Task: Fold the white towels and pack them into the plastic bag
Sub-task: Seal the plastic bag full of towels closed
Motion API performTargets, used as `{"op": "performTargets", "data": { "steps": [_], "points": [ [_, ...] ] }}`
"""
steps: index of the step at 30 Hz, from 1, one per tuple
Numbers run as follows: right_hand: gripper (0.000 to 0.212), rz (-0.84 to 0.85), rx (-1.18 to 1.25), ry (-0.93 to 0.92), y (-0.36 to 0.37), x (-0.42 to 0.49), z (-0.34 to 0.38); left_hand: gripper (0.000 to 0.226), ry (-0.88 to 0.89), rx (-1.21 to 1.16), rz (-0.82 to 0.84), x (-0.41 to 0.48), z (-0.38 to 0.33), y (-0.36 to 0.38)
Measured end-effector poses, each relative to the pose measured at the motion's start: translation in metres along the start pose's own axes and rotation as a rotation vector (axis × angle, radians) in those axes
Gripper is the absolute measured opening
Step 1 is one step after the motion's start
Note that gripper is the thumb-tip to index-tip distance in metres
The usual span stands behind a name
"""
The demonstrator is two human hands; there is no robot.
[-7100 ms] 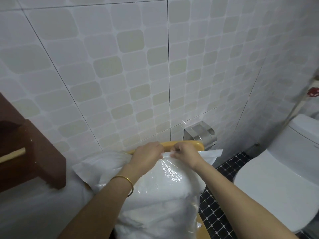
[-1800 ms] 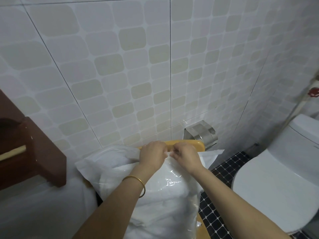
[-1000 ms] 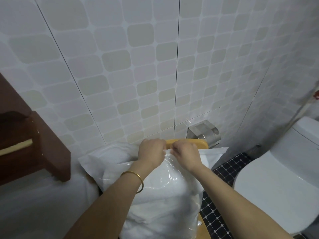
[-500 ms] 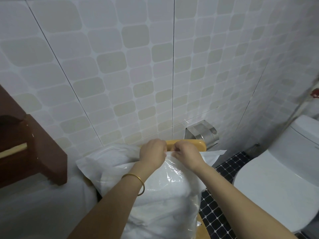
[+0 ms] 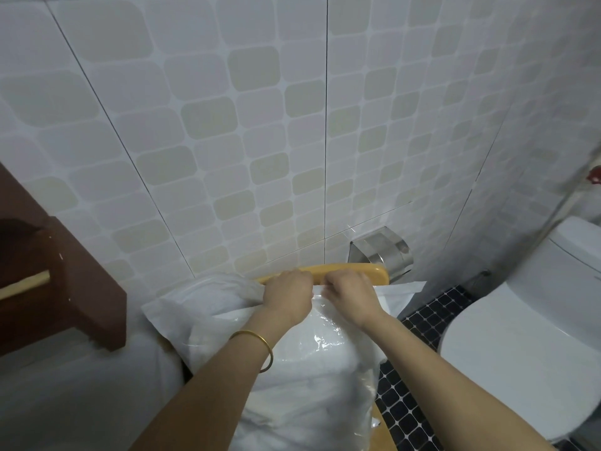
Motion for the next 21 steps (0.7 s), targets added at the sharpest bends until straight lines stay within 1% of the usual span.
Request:
{"op": "performTargets", "data": {
  "steps": [2,3,6,7,8,11,13,15,17,19,21],
  "points": [
    [0.013,0.003,0.013,0.005,-0.001,0.001,-0.002,0.025,-0.005,-0.064,0.052,0.002,0.006,-0.005],
    [0.012,-0.004,0.026,0.013,-0.001,0.001,-0.003,0.029,0.002,-0.058,0.079,0.003,0.01,-0.008],
    [0.01,-0.005,0.05,0.02,-0.003,0.001,-0.004,0.035,-0.004,0.07,0.141,0.0,0.027,-0.012],
    [0.006,0.003,0.044,0.007,-0.003,0.002,-0.001,0.035,-0.013,0.09,0.145,-0.001,0.032,-0.011],
    [0.007,0.018,0.028,-0.009,-0.003,0.004,0.003,0.034,-0.021,0.089,0.142,-0.002,0.034,-0.01],
    [0.016,0.083,-0.033,-0.059,0.004,0.01,0.019,0.03,-0.041,0.032,0.094,-0.005,0.034,-0.008],
    [0.012,0.105,-0.046,-0.06,0.008,0.013,0.025,0.03,-0.049,-0.006,0.074,-0.007,0.035,-0.006],
    [0.005,0.109,0.021,-0.021,0.01,0.014,0.023,0.03,-0.07,-0.052,0.073,-0.008,0.039,-0.004],
    [0.008,0.11,0.108,0.027,0.011,0.014,0.018,0.03,-0.088,-0.091,0.082,-0.009,0.043,-0.002],
    [0.006,0.108,0.145,0.056,0.013,0.014,0.016,0.03,-0.095,-0.121,0.119,-0.007,0.045,0.0],
    [0.006,0.111,0.141,0.072,0.016,0.015,0.014,0.023,-0.109,-0.162,0.177,-0.004,0.045,0.001]
  ]
}}
Point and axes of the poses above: each hand's wrist, its own x-axis towards the middle knuckle, its own y-axis out of the palm, z = x × y, the point moved 6 cm from there along x, towards the middle knuckle, and after that the axes turned 3 degrees about -x, right-handed, at the moved point
